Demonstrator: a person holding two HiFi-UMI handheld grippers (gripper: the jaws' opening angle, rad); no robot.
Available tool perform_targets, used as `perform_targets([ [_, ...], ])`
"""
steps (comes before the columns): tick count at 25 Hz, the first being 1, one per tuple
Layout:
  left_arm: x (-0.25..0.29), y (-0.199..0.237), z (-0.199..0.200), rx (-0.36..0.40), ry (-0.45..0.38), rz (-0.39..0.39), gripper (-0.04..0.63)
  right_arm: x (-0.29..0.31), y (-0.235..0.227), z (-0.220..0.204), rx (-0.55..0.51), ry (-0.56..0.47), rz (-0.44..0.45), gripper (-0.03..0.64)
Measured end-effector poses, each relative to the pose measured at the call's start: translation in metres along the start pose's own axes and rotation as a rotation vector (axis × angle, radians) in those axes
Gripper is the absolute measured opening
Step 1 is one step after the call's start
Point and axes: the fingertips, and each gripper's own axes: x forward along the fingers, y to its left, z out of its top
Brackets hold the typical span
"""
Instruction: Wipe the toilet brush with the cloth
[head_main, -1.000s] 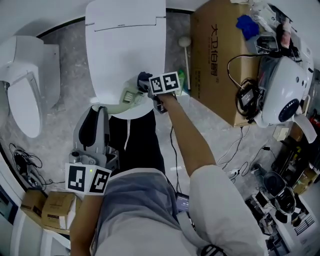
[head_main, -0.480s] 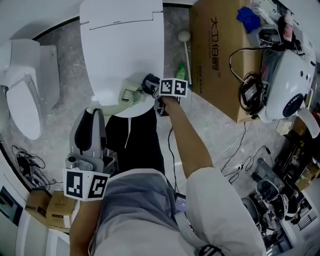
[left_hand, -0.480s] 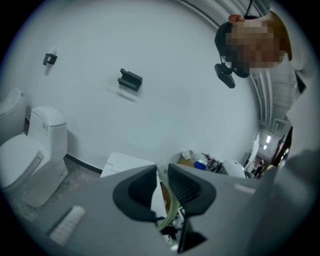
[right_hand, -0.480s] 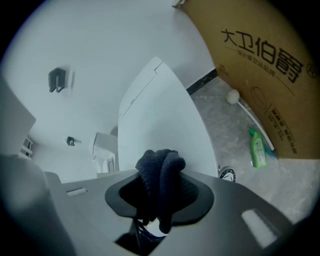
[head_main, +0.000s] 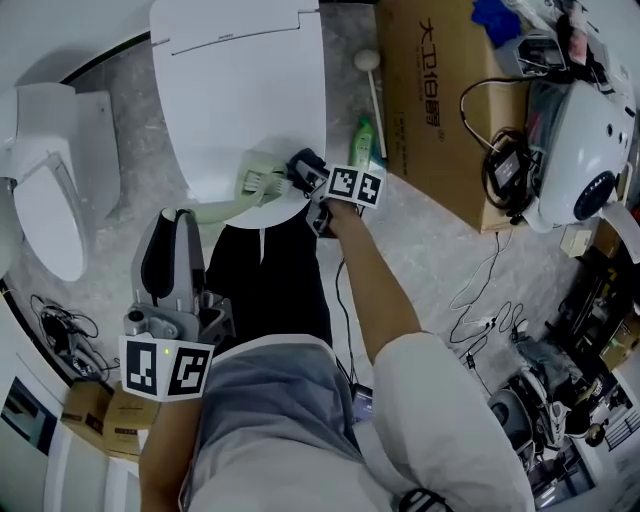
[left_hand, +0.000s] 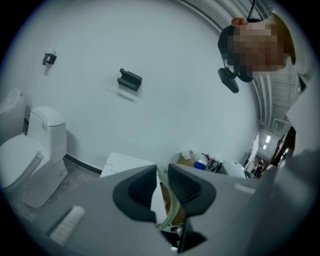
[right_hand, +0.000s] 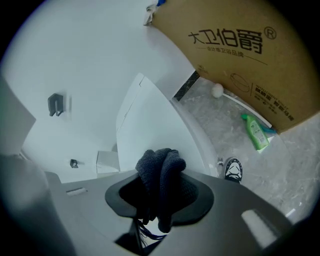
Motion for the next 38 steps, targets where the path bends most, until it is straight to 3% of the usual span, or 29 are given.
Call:
perform_targets([
  [7, 0.001, -0.001, 0.002, 0.004, 0.000, -0.003, 0.000, -0.006, -0.006, -0.015, 0.073, -0.054, 0.039, 0.115],
  [22, 0.004, -0.001, 0.000, 0.004, -0.002, -0.007, 0.000, -0.008, -0.008, -0.053, -0.234, 0.018, 0.006, 0.109],
  [25, 0.004, -0.001, 0.001, 0.010, -0.004, -0.007, 0.000, -0.008, -0.006, -0.056, -0.251, 0.009, 0.000, 0.109],
  [31, 0.004, -0.003, 0.000, 0.014, -0.005, -0.009, 0.000, -0.010, -0.006, -0.060, -0.193, -0.034, 0.002, 0.107],
  [38, 0.004, -0.005, 0.001, 0.017, -0.004, -0.011, 0.000, -0.014, -0.010, -0.069, 0.038, -0.167, 0.002, 0.109],
])
